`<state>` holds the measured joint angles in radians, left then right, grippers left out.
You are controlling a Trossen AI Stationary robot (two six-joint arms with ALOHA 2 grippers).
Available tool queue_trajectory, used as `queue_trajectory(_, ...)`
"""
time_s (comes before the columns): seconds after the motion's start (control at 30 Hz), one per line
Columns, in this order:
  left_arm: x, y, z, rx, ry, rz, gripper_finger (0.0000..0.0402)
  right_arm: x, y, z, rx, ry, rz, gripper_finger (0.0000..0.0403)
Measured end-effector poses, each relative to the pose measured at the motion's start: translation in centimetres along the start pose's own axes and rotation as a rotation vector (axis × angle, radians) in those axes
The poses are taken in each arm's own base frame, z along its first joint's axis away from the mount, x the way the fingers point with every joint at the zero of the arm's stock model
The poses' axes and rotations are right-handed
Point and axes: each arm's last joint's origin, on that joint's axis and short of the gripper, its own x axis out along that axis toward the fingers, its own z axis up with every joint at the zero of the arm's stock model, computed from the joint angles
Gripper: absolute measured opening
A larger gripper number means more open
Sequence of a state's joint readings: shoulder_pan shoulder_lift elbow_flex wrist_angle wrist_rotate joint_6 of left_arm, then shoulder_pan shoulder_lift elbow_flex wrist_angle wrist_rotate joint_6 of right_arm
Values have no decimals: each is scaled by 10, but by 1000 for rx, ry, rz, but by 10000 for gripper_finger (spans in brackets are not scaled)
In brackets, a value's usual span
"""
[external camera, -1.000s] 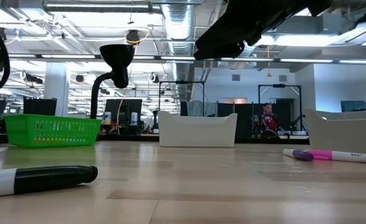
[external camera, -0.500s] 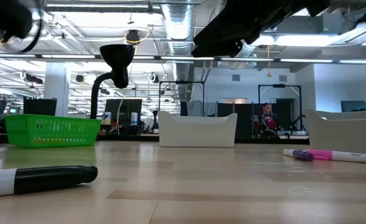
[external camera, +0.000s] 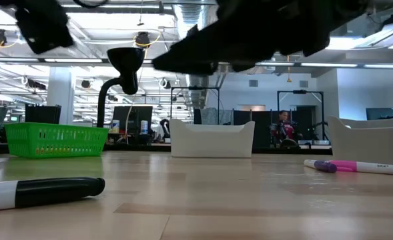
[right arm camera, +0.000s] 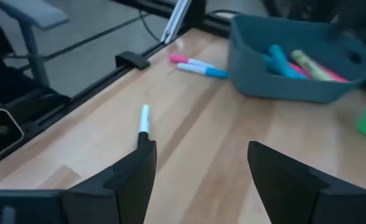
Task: Pick & Place Markers
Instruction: Put the small black highlighter pen into the green bin
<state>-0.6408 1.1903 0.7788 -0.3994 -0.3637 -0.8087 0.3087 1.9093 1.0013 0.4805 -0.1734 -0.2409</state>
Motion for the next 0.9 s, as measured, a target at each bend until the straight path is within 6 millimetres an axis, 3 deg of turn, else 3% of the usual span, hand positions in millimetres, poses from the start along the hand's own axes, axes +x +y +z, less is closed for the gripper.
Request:
queue_trajectory(0.23, 10, 10, 10, 70, -155, 197, 133, 59, 6, -11, -1, 52, 82, 244)
queue_trajectory(0.47, 7, 13, 16, 119, -317, 365, 117, 98, 9, -17, 33, 86, 174, 244)
queue_trajectory(0.73, 7, 13, 17, 114, -336, 374, 107, 114, 6, -35, 51, 174, 192, 242)
queue_trajectory(0.9, 7, 13, 17, 114, -335, 374, 106, 116, 0, -41, 23, 183, 187, 200)
